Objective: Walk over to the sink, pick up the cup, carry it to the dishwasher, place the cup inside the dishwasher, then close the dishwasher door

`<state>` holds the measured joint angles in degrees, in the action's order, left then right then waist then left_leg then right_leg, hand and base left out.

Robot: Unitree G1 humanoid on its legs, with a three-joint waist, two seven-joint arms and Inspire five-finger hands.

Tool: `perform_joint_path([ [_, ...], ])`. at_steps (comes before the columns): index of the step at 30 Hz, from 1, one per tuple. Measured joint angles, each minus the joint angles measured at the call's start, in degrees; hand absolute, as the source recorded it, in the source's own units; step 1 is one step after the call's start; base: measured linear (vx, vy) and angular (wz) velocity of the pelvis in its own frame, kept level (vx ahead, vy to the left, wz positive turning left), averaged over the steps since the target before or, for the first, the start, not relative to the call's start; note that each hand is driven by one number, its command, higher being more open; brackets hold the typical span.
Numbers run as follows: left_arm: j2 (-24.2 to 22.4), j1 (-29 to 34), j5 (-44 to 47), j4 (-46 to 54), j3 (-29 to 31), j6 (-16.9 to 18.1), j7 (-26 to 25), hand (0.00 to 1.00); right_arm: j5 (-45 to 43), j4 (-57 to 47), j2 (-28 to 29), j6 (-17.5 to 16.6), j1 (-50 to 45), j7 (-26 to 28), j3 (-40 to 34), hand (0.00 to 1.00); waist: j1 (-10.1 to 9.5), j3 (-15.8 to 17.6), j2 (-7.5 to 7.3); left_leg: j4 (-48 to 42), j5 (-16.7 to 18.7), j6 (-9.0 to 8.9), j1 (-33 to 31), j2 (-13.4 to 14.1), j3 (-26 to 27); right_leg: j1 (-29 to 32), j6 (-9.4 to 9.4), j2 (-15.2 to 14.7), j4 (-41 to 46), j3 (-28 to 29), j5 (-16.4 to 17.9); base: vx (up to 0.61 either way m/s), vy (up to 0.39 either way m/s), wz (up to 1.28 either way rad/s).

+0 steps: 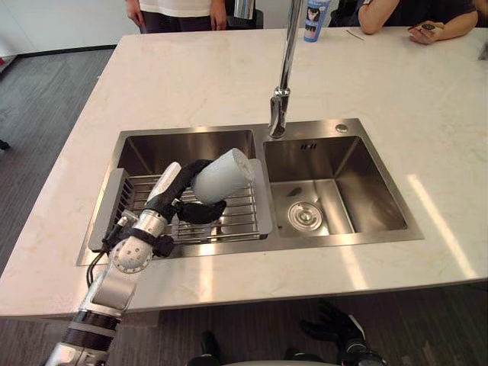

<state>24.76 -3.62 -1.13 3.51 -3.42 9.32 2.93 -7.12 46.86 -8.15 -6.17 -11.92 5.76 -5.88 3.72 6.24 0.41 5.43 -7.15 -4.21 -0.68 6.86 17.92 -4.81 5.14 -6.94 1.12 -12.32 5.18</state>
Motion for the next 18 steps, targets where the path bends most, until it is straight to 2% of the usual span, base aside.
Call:
perform_joint_path([
  [4,-8.2,4.7,12.4,1.2,2.4,0.1,-1.5,0.30,0.0,0.0,0.4,0.5,0.0,-0.6,-0.6,0.90,-0.53,0.0,-0.04,0.0,0.0,0.01,0.3,0.0,-0.1,-0.1,-0.07,0.0,0.4,0.0,0.1,-0.03,0.005,0.00],
  [9,-12.1,9.0,20.4,1.9,2.3,0.0,-1.4,0.30,0.0,0.0,1.1,0.6,0.0,-1.1,-0.6,0.90,-1.14,0.0,-0.16,0.0,0.0,0.03,0.4,0.0,-0.1,-0.1,-0.07,0.0,0.7,0.1,0.1,0.00,0.000,0.00],
  [13,-14.8,14.1,23.7,9.2,0.2,-0.1,-1.3,0.30,-0.2,0.6,1.5,0.6,0.1,-1.6,-0.6,0.90,-1.44,-0.2,-0.61,-0.3,0.0,0.04,0.8,0.1,0.9,0.3,0.09,-0.1,1.2,1.5,-0.1,0.02,0.011,-0.12],
  [18,-16.7,14.2,23.8,14.7,-4.1,0.5,-0.8,0.30,-0.6,1.0,1.5,0.6,0.2,-2.5,-1.4,0.90,-1.28,-0.3,-0.76,-0.4,0.2,0.31,1.7,0.3,3.7,2.7,0.05,-0.3,4.4,5.2,-0.2,-0.03,0.030,-0.34],
])
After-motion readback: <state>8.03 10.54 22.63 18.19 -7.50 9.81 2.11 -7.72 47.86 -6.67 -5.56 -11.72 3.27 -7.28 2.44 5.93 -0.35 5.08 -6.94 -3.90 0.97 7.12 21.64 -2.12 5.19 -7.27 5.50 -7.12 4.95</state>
